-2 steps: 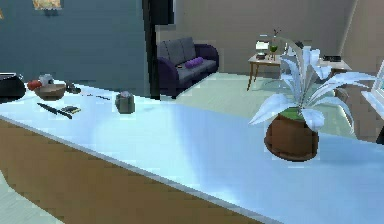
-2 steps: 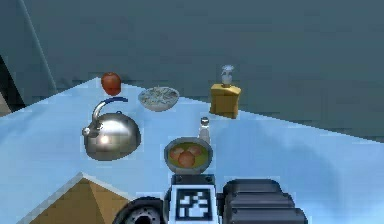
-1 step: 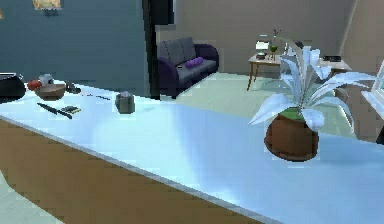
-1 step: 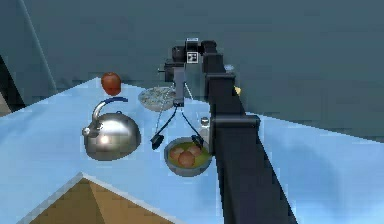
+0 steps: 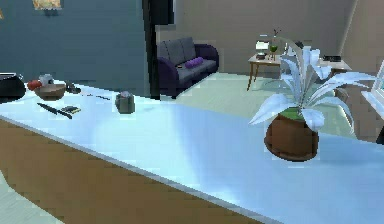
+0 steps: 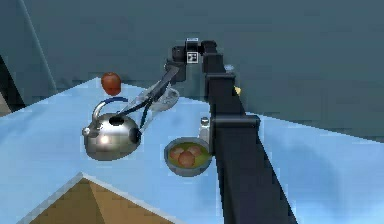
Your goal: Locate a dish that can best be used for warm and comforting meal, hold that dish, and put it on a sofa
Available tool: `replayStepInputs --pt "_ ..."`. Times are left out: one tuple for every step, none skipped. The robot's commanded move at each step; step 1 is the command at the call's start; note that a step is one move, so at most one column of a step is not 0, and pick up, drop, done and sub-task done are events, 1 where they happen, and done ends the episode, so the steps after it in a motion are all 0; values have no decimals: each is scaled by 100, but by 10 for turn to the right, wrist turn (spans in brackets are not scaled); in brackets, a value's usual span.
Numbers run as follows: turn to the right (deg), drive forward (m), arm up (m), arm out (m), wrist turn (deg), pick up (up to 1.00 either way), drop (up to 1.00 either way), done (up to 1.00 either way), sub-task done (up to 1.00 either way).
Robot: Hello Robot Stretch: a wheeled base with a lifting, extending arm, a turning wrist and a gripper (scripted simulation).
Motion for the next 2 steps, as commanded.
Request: replayStepInputs --pt "0 0 0 0 450 0 0 0 0" --pt "0 0 0 0 450 0 0 0 0"
